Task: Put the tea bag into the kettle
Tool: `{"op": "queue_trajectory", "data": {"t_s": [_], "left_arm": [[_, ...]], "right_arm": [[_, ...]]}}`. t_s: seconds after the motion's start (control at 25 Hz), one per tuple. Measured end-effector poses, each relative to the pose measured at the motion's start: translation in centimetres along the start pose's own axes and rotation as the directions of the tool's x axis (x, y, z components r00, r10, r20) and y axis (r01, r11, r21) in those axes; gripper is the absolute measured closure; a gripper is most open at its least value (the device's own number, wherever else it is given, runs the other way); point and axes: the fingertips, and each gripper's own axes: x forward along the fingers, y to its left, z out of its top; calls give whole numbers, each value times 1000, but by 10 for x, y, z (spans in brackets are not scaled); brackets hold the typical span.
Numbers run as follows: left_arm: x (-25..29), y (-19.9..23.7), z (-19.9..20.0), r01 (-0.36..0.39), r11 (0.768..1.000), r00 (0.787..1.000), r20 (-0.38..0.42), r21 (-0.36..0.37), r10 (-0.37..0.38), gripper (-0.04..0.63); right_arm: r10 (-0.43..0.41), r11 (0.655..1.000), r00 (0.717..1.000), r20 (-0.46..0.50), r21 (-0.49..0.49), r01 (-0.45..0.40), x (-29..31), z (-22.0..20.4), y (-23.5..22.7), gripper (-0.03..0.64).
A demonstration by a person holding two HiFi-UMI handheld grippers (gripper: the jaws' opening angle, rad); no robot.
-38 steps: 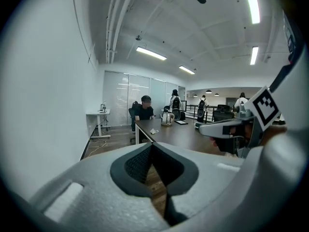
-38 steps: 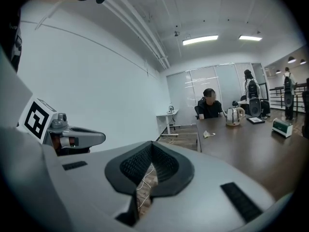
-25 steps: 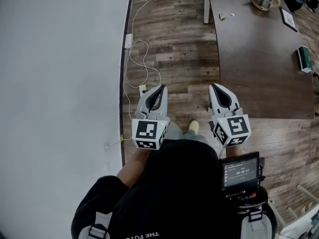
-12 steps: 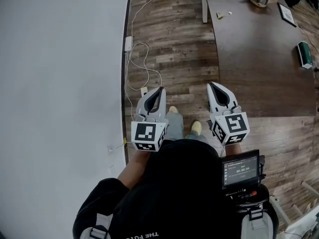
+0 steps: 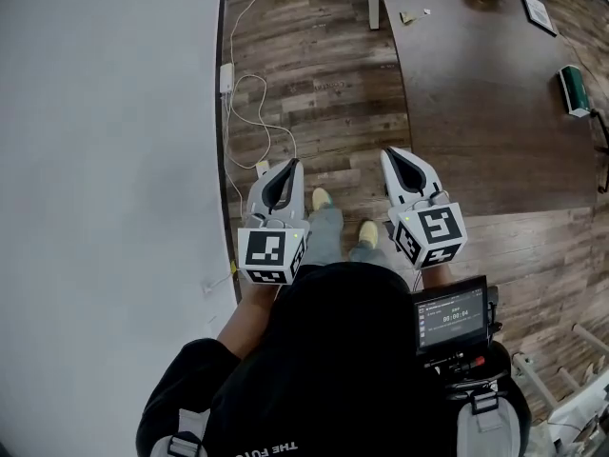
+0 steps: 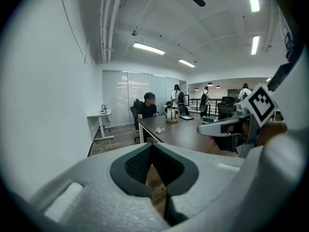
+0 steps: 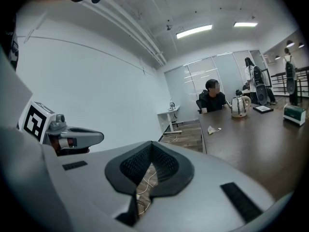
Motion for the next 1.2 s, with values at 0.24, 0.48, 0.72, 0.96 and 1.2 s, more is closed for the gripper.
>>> {"op": "queue_trajectory", "data": {"t_s": [0.24,0.48,0.72,0.96,1.2], "left_arm": [[13,15,6,18,1000,1000,4,-12,-18,592],[35,43,5,29,999,1000,1,-28,-29,592],[60,77,3,49,998,999,16,-51,-48,592],[73,114,4,63,996,998,34,-64,-61,592],[82,172,-20,74,993,996,57,-91,-69,592]], "right_arm": [[-7,1000,1000,-3,-4,7,21,9,1,612],[1,1000,1000,-23,-17,-1,61,13,6,612],[-13,1000,999,-41,-27,12,104,17,6,612],[-25,998,999,-48,-50,22,141,27,20,612],[-38,995,998,-56,-95,32,193,18,52,612]]}}
